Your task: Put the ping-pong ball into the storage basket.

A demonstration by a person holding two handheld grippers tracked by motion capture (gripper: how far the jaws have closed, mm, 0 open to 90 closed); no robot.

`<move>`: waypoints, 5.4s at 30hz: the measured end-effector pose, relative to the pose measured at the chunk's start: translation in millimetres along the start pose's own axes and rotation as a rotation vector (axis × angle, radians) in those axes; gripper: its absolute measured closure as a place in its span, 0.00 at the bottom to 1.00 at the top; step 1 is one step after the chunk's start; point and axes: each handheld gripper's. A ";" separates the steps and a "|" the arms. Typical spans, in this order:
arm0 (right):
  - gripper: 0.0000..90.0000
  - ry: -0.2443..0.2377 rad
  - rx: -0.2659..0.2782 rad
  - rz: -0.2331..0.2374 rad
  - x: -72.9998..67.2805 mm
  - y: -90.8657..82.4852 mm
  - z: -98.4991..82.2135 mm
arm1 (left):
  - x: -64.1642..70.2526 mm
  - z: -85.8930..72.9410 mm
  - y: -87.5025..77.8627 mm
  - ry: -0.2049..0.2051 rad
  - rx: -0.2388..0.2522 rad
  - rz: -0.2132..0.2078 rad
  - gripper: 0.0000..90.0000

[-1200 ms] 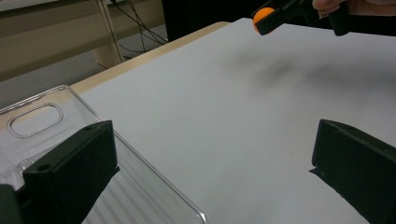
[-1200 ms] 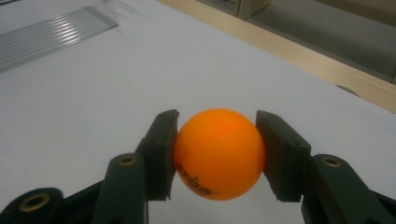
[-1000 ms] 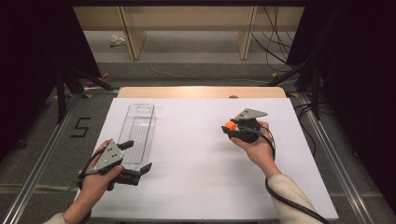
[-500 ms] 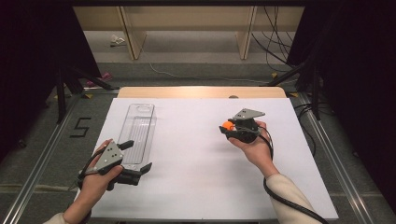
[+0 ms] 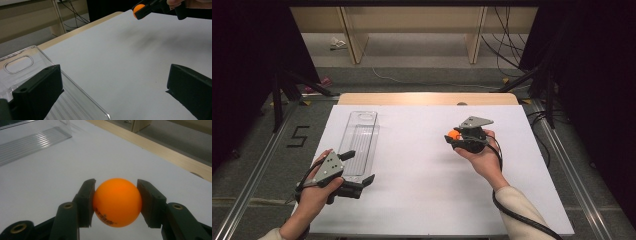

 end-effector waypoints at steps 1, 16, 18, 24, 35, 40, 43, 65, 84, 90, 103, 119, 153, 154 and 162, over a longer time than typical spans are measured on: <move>0.57 -0.001 0.002 0.000 -0.3 0.2 0.3 | 0.0 0.0 0.0 0.000 0.000 0.000 0.00; 0.57 -0.008 0.010 0.015 -6.7 3.5 4.9 | 0.2 0.0 0.1 0.001 -0.002 -0.001 0.00; 0.57 -0.010 0.011 0.017 -7.6 4.0 5.6 | 0.2 0.0 0.2 0.001 -0.002 -0.001 0.00; 0.57 -0.016 0.015 0.022 -10.7 5.4 7.3 | 0.3 -0.1 0.3 0.001 -0.002 -0.002 0.00; 0.57 -0.022 0.020 0.033 -15.7 9.4 10.9 | 0.4 -0.1 0.4 0.001 -0.003 -0.005 0.00; 0.57 -0.022 0.022 0.040 -19.1 11.7 13.3 | 0.4 -0.1 0.4 0.000 -0.003 -0.006 0.00; 0.57 -0.025 0.025 0.045 -21.3 13.5 14.5 | 0.4 -0.2 0.4 0.001 -0.004 -0.006 0.00; 0.57 -0.023 0.036 0.064 -28.2 19.1 21.4 | 0.4 -0.1 0.2 0.002 -0.003 -0.007 0.00; 0.57 -0.024 0.044 0.081 -34.2 23.9 25.6 | 0.4 0.0 0.1 0.002 -0.003 -0.007 0.00; 0.57 -0.024 0.044 0.086 -36.4 26.0 26.6 | 0.3 0.0 0.0 0.002 -0.003 -0.007 0.00; 0.57 -0.026 0.044 0.096 -40.7 29.8 29.5 | 0.4 0.0 0.0 0.001 -0.002 -0.007 0.00; 0.57 -0.036 0.045 0.108 -46.0 34.2 32.4 | 0.4 0.0 0.0 0.001 -0.001 -0.008 0.00; 0.57 -0.056 0.047 0.136 -61.6 45.1 40.2 | 0.8 0.3 -0.3 0.002 0.001 -0.009 0.00; 0.57 -0.056 0.047 0.137 -61.9 45.4 40.4 | 0.9 0.2 -0.3 0.002 0.001 -0.009 0.00; 0.57 -0.058 0.048 0.142 -64.4 47.3 41.6 | 0.8 0.3 -0.5 0.002 0.002 -0.010 0.00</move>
Point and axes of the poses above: each handheld gripper's, and its own axes: y roughly forward along the jaws, z roughly out of its top, x roughly to its right, and after that the axes turned 3 degrees about -z, right-handed
